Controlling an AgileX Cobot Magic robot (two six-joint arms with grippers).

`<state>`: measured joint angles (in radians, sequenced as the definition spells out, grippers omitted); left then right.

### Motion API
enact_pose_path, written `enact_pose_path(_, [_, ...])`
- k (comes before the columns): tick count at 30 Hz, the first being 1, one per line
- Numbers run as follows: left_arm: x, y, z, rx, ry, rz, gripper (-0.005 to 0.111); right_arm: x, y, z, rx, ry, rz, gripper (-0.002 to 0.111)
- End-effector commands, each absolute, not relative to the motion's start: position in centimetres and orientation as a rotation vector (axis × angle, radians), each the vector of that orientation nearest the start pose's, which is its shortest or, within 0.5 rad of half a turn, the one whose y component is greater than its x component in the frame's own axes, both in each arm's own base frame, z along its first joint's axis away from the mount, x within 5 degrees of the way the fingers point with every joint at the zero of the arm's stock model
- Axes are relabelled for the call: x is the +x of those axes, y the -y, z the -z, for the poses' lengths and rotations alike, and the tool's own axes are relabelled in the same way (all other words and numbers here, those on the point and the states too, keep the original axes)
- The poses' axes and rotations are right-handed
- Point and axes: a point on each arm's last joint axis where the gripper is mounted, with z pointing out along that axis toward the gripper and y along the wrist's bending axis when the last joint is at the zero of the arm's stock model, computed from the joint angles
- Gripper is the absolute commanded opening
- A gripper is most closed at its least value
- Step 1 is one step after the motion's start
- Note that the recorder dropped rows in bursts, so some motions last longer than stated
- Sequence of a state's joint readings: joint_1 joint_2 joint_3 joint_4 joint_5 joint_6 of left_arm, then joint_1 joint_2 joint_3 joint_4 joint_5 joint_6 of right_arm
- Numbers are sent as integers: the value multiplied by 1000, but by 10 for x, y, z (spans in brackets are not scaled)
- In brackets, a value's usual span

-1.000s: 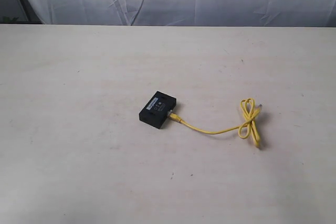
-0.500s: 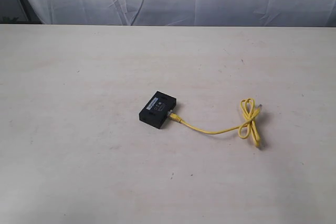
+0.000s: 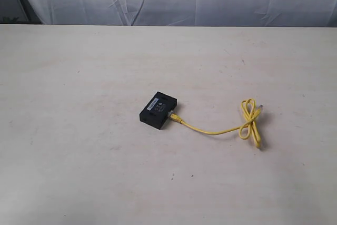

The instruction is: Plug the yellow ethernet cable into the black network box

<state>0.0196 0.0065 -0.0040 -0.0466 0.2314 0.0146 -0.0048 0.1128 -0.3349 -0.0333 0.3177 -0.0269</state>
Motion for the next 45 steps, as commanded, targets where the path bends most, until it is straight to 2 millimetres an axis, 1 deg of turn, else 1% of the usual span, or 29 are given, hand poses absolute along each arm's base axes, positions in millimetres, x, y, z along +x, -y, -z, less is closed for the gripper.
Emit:
enact_pose_path(1, [56, 0, -193, -45, -1708, 21, 0, 49, 1, -261, -17, -1603, 38, 0])
enact_pose_path(6, [56, 0, -193, -45, -1708, 21, 0, 50, 0, -229, -6, -1623, 20, 0])
enact_pose_path(9, [56, 0, -193, -45, -1711, 21, 0, 53, 0, -210, -6, -1679, 19, 0])
enact_pose_path(13, [56, 0, -193, -45, -1708, 21, 0, 55, 0, -192, 1, -1724, 9, 0])
enact_pose_path(16, [56, 0, -193, -45, -1708, 21, 0, 56, 0, -193, 1, -1703, 9, 0])
enact_pose_path(18, [56, 0, -193, -45, -1708, 21, 0, 55, 0, -190, 1, -1741, 9, 0])
enact_pose_path(27, [56, 0, -193, -45, -1708, 21, 0, 54, 0, -185, 0, -1791, 8, 0])
enact_pose_path(45, [56, 0, -193, -44, -1708, 19, 0, 54, 0, -185, 2, -1791, 7, 0])
